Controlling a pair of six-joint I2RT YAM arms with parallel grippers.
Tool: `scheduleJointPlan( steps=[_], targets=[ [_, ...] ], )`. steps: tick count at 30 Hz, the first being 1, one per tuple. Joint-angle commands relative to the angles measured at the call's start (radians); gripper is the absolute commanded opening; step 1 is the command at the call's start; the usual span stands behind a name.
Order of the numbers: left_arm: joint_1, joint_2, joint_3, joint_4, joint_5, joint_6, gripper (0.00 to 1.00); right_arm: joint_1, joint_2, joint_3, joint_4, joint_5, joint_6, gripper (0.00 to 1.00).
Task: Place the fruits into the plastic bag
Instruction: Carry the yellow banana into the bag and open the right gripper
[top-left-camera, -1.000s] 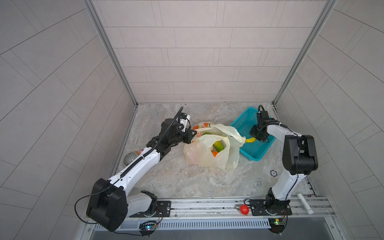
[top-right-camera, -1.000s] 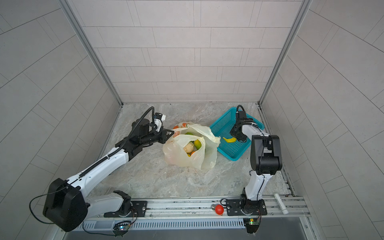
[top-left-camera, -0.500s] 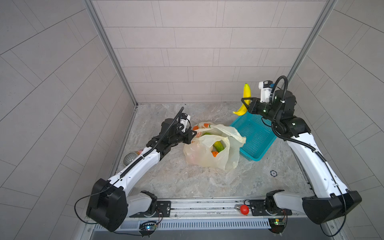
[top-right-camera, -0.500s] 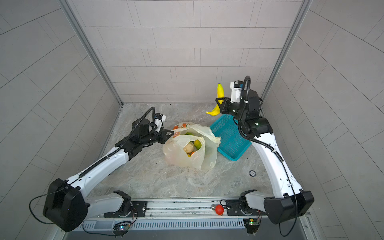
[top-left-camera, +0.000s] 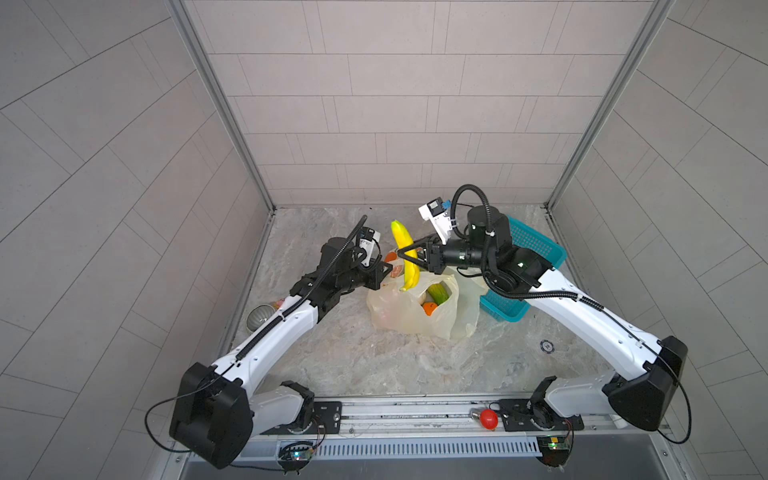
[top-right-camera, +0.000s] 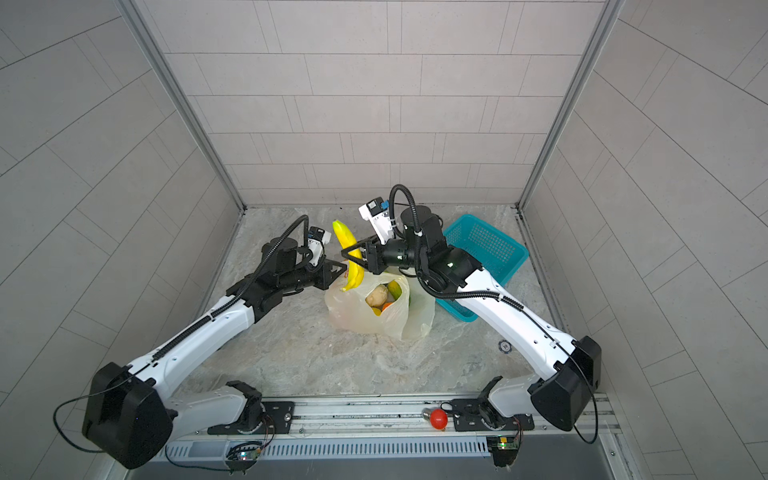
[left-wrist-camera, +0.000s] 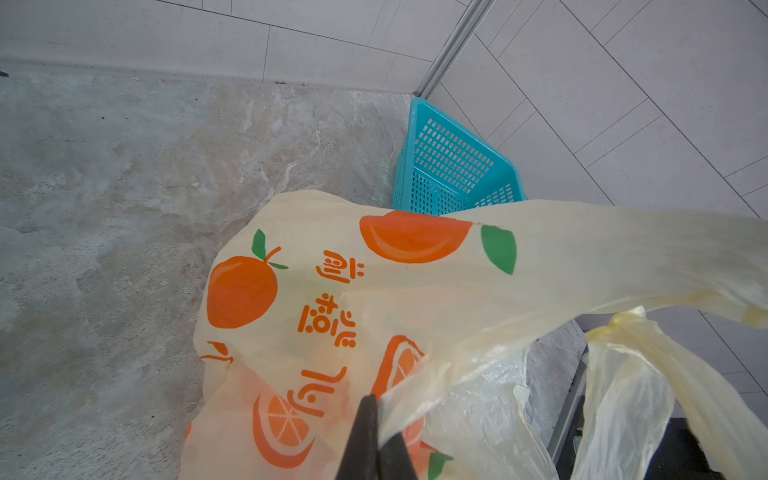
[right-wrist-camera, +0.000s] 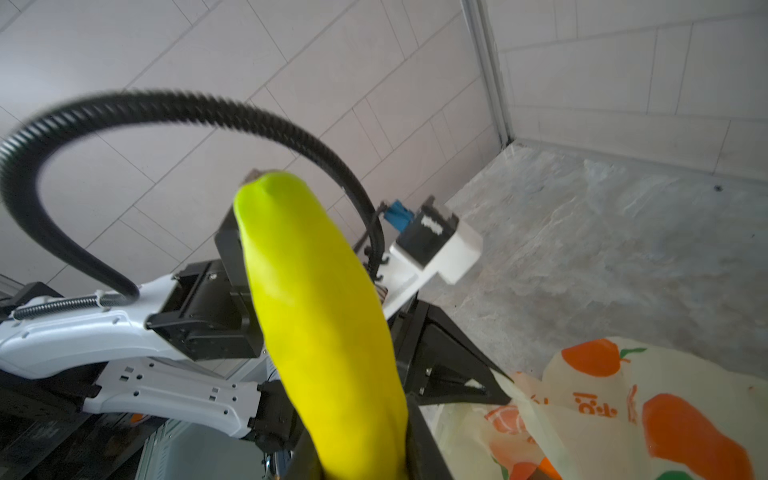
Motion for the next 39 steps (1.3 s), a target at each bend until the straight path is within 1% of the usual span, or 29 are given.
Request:
scheduleJointPlan(
  steps=[1,5,9,14,18,22,25,30,39],
  targets=[
    [0.001,-0.027,0.032,-0.028,-0.001,0.034,0.00,-0.004,-0.053,-0.011,-0.088,-0.033,-0.079,0.22],
    [0.001,-0.028,0.037,-0.047,-0.008,0.056,0.00,-0.024,-0.110,-0.033,-0.264,0.044,-0.186,0.22],
    [0.001,-0.022,0.046,-0.060,-0.009,0.076,0.00,-0.068,-0.160,-0.046,-0.414,0.120,-0.272,0.22],
    [0.001,-0.020,0.054,-0.072,-0.004,0.089,0.00,-0.091,-0.176,-0.027,-0.609,0.311,-0.401,0.22],
    [0.000,-0.021,0.057,-0.071,0.004,0.090,0.00,-0.092,-0.170,-0.045,-0.686,0.438,-0.464,0.22],
    [0.000,-0.023,0.059,-0.081,0.010,0.108,0.00,-0.108,-0.182,-0.066,-0.670,0.553,-0.470,0.22],
    [0.001,-0.026,0.058,-0.087,0.015,0.116,0.00,-0.129,-0.175,-0.082,-0.641,0.574,-0.468,0.22],
    [0.001,-0.027,0.058,-0.083,0.038,0.121,0.00,-0.130,-0.131,-0.125,-0.585,0.625,-0.460,0.21],
    [0.001,-0.034,0.044,-0.041,0.102,0.111,0.00,-0.115,-0.106,-0.243,-0.372,0.650,-0.354,0.21]
  ],
)
